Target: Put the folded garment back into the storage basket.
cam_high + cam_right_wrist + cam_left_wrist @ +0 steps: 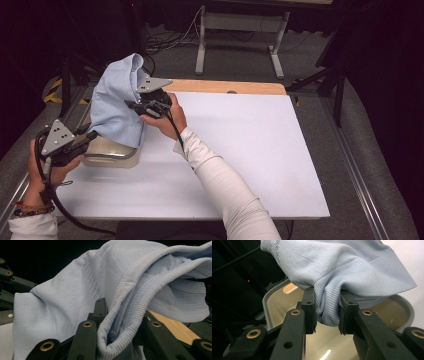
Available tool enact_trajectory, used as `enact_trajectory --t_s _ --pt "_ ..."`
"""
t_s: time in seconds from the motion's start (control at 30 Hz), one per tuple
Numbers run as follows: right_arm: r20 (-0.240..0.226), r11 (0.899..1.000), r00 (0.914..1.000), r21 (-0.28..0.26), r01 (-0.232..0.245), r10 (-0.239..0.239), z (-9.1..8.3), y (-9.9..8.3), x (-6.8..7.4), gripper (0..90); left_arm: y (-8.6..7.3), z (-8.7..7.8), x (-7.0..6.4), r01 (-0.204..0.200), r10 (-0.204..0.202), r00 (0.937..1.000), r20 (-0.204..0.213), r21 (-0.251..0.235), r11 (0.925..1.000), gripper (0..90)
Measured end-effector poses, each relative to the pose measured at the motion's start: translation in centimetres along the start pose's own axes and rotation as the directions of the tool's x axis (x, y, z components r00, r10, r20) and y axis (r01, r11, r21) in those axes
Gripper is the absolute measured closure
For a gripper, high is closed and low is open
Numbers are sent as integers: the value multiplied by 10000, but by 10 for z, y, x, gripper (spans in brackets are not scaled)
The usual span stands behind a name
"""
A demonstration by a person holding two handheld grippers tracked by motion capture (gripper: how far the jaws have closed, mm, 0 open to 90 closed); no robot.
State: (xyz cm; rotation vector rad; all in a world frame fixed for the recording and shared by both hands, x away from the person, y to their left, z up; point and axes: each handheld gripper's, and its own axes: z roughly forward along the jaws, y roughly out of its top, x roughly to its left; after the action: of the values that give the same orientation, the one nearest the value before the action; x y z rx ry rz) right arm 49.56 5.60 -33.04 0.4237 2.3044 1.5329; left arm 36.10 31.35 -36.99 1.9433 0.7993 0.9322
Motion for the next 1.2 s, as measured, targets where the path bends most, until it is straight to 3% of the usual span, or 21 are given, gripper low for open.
enact_trajectory --t_s 0.57,1.0,1.2 --pt "-302 9987 9986 313 -414 424 44 -11 8 721 -26 0 14 492 -465 9980 -427 648 9967 707" --pt "-504 9923 9942 849 -905 950 62 -35 7 719 -47 12 9 616 -599 9981 -166 1367 9887 691" --pt "-572 9894 9922 998 -1051 1112 63 -44 10 717 -54 11 9 747 -750 9972 -28 1334 9882 673"
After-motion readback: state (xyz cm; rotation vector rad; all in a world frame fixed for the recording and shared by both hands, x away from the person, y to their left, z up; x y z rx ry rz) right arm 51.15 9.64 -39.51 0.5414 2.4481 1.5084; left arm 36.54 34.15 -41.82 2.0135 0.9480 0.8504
